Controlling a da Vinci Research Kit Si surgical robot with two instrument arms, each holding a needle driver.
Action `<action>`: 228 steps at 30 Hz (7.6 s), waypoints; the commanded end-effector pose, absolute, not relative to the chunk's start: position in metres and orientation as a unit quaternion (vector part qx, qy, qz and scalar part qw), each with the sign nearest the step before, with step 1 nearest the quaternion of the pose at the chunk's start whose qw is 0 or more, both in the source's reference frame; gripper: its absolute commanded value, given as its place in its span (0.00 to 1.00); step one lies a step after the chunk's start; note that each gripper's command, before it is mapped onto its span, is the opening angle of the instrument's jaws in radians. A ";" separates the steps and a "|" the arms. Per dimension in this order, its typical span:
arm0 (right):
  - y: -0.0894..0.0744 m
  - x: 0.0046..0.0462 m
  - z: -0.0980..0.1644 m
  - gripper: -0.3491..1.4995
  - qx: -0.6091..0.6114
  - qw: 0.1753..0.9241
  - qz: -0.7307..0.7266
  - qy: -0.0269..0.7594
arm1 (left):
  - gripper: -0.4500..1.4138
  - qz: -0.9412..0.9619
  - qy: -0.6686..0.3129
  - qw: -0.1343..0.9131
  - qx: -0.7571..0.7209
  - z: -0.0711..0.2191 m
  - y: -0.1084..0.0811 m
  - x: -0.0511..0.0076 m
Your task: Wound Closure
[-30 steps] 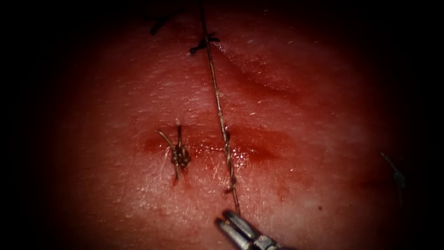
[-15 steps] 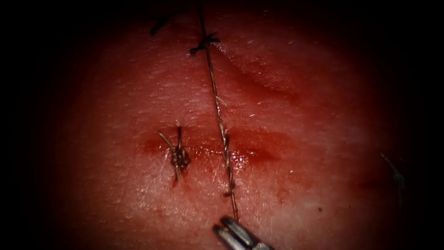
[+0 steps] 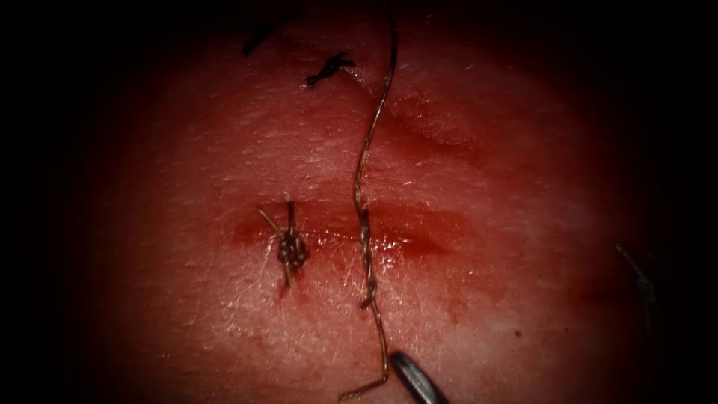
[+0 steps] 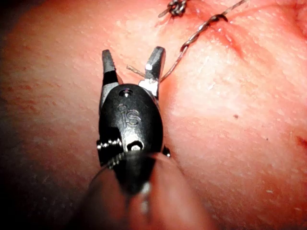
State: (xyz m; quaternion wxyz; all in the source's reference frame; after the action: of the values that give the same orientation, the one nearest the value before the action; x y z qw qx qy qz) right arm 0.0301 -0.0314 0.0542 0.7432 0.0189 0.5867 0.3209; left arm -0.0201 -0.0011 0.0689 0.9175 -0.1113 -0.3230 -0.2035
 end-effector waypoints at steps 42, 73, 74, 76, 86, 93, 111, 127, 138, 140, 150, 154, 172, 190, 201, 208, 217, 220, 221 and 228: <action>-0.013 0.0345 0.062 0.00 0.141 0.647 0.273 0.698 | 0.00 -0.118 -0.428 0.896 0.012 0.065 -0.023 -0.0225; -0.017 0.0360 0.054 0.29 0.398 0.706 -0.187 0.555 | 0.00 -0.001 -0.372 0.928 0.013 0.068 -0.023 -0.0255; -0.017 0.0359 0.054 0.31 0.399 0.707 -0.196 0.550 | 0.00 0.000 -0.373 0.928 0.014 0.068 -0.023 -0.0255; -0.018 0.0360 0.055 0.34 0.400 0.713 -0.214 0.535 | 0.00 0.000 -0.373 0.928 0.014 0.067 -0.024 -0.0256; -0.022 0.0368 0.058 0.60 0.392 0.753 -0.272 0.453 | 0.00 0.009 -0.359 0.933 0.018 0.067 -0.028 -0.0275; -0.023 0.0374 0.058 0.65 0.373 0.788 -0.291 0.395 | 0.00 0.010 -0.336 0.942 0.009 0.068 -0.028 -0.0287; -0.021 0.0369 0.057 0.00 0.372 0.798 -0.298 0.369 | 0.00 0.017 -0.325 0.946 0.002 0.069 -0.029 -0.0265; -0.015 0.0357 0.054 0.00 0.352 0.789 -0.212 0.456 | 0.00 0.015 -0.319 0.948 -0.005 0.069 -0.032 -0.0262; -0.015 0.0362 0.054 0.05 0.353 0.788 -0.208 0.459 | 0.00 -0.007 -0.327 0.945 -0.016 0.069 -0.029 -0.0278; -0.016 0.0363 0.054 0.21 0.357 0.785 -0.212 0.460 | 0.00 -0.012 -0.335 0.942 -0.019 0.070 -0.028 -0.0283; -0.020 0.0369 0.055 0.44 0.376 0.769 -0.241 0.458 | 0.00 -0.021 -0.344 0.938 -0.025 0.070 -0.027 -0.0294; -0.021 0.0369 0.056 0.63 0.375 0.785 -0.274 0.411 | 0.00 -0.021 -0.345 0.938 -0.025 0.070 -0.027 -0.0292; -0.022 0.0362 0.058 0.26 0.367 0.811 -0.309 0.334 | 0.00 -0.020 -0.346 0.938 -0.027 0.070 -0.028 -0.0292; -0.022 0.0357 0.059 0.00 0.371 0.815 -0.318 0.312 | 0.00 -0.017 -0.347 0.937 -0.026 0.070 -0.028 -0.0286; -0.017 0.0353 0.056 0.00 0.352 0.819 -0.246 0.380 | 0.00 -0.014 -0.348 0.937 -0.027 0.070 -0.031 -0.0278; -0.012 0.0343 0.055 0.00 0.333 0.820 -0.172 0.433 | 0.00 -0.024 -0.349 0.936 -0.022 0.068 -0.034 -0.0269; -0.008 0.0340 0.057 0.00 0.303 0.843 -0.111 0.431 | 0.00 -0.019 -0.355 0.934 -0.018 0.064 -0.040 -0.0268; -0.007 0.0341 0.058 0.00 0.299 0.850 -0.095 0.423 | 0.00 -0.017 -0.358 0.933 -0.016 0.063 -0.041 -0.0271; -0.007 0.0342 0.058 0.00 0.293 0.853 -0.093 0.422 | 0.00 -0.017 -0.359 0.933 -0.015 0.062 -0.041 -0.0272; -0.006 0.0347 0.059 0.00 0.269 0.864 -0.075 0.419 | 0.00 -0.010 -0.368 0.930 -0.012 0.059 -0.045 -0.0277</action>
State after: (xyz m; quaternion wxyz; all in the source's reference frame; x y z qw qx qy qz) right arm 0.0339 -0.0062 0.0593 0.8644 0.2689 0.4183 -0.0743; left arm -0.0273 -0.0457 0.0584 0.9290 -0.0104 -0.3697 -0.0084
